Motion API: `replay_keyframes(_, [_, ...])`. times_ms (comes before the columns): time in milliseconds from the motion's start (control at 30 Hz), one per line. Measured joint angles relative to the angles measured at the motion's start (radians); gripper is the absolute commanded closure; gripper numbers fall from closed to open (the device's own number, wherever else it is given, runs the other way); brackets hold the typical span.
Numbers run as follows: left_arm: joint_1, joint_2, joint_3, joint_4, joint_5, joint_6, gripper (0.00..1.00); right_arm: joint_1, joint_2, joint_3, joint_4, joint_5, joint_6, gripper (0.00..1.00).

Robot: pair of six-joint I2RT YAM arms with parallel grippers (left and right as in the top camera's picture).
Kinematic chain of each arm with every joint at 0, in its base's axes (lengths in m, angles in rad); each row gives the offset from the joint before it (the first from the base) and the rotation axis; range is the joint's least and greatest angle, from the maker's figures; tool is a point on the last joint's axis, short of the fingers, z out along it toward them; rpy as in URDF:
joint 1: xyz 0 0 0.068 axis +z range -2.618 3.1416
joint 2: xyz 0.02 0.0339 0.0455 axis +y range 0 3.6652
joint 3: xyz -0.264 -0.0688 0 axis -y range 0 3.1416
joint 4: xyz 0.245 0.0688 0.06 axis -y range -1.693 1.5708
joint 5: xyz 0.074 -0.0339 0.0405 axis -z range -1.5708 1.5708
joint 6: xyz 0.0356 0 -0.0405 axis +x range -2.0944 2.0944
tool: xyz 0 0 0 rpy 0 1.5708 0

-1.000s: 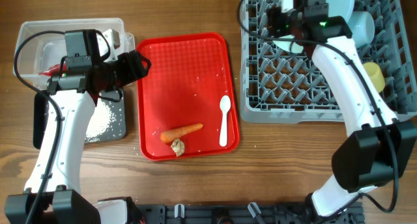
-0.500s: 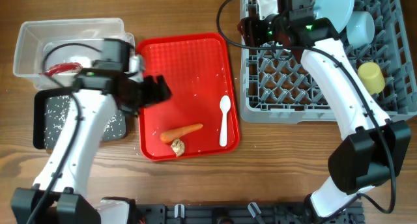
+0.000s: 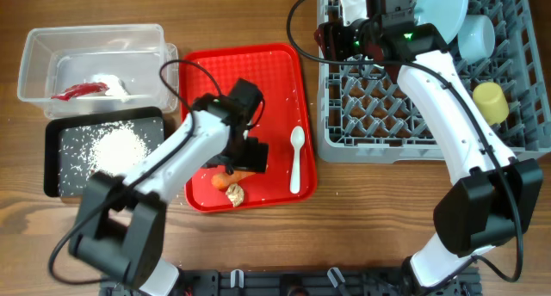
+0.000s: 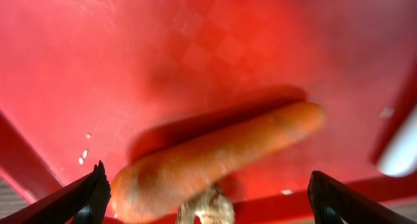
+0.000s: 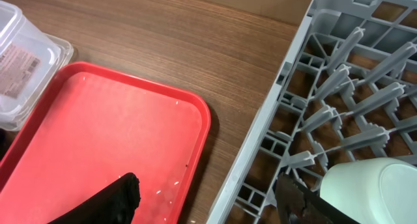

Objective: Sort waste into correct bins and load items into the dishwasher rack
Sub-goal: 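Move the left gripper to the carrot and grasp it, then carry the carrot left and drop it onto the black tray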

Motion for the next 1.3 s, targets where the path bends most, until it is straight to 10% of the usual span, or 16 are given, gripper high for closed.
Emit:
replay_keyframes(700, [0.011,0.127,-0.002,0.049,-0.07,0.018,0.9,0.0,0.0,0.0,0.0,0.029,0.0,0.31])
replay_keyframes(1300, [0.263,-0.084,0.007,0.052,-0.096,-0.006,0.96,0.0,0.0,0.0,-0.01,0.029,0.0,0.31])
